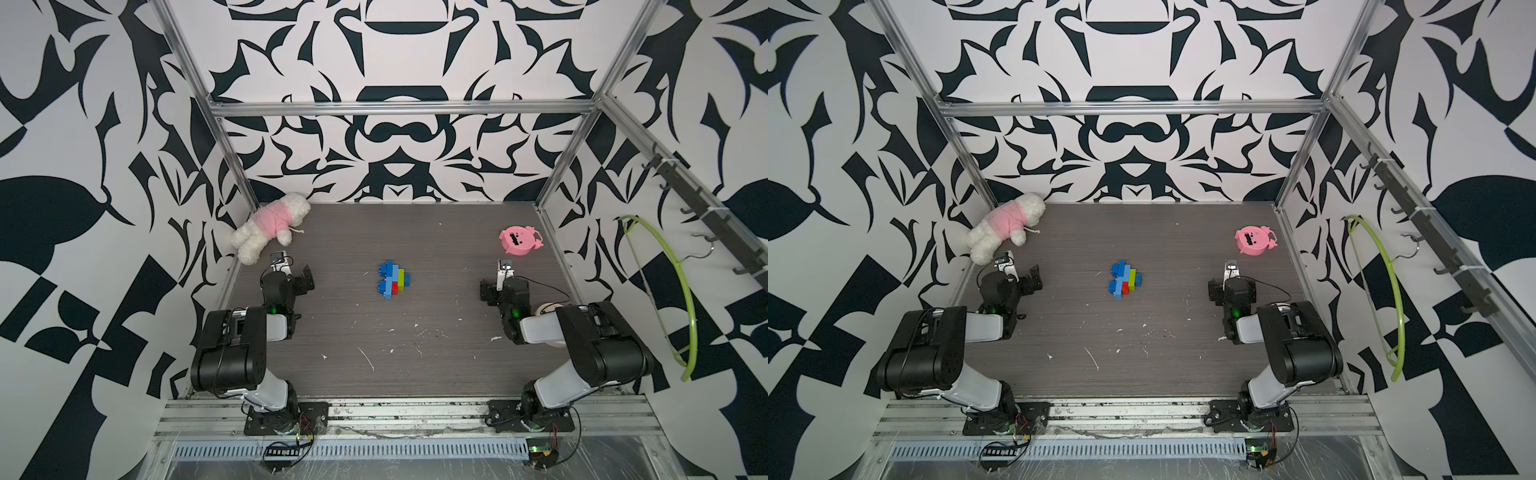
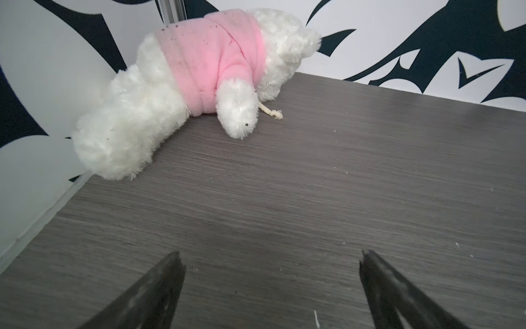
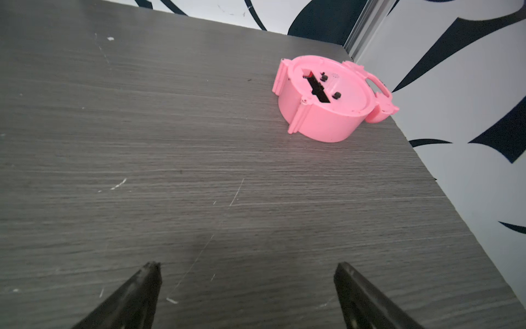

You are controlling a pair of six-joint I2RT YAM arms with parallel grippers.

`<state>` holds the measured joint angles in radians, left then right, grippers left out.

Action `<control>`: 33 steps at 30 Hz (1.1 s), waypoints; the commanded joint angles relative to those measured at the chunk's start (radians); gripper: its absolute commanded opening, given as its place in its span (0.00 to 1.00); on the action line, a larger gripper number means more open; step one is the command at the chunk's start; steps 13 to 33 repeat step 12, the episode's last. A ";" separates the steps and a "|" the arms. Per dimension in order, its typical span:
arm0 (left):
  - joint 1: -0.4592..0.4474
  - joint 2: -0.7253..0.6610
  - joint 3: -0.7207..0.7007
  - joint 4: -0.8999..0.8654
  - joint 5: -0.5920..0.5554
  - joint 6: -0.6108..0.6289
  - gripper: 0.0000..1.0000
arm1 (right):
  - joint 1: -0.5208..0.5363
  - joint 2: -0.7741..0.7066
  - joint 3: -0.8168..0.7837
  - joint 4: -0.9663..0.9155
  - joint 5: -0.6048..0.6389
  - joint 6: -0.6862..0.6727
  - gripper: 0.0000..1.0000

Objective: Assemble a heart with lego
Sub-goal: Reset both arms

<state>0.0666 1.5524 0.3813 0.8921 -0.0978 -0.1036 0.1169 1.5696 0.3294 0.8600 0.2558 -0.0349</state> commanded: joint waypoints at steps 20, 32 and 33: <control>0.004 -0.008 -0.001 -0.013 0.024 0.015 0.99 | 0.000 -0.021 0.021 0.053 -0.033 0.018 0.96; 0.004 -0.008 -0.001 -0.013 0.024 0.015 0.99 | 0.000 -0.021 0.021 0.053 -0.033 0.018 0.96; 0.004 -0.008 -0.001 -0.013 0.024 0.015 0.99 | 0.000 -0.021 0.021 0.053 -0.033 0.018 0.96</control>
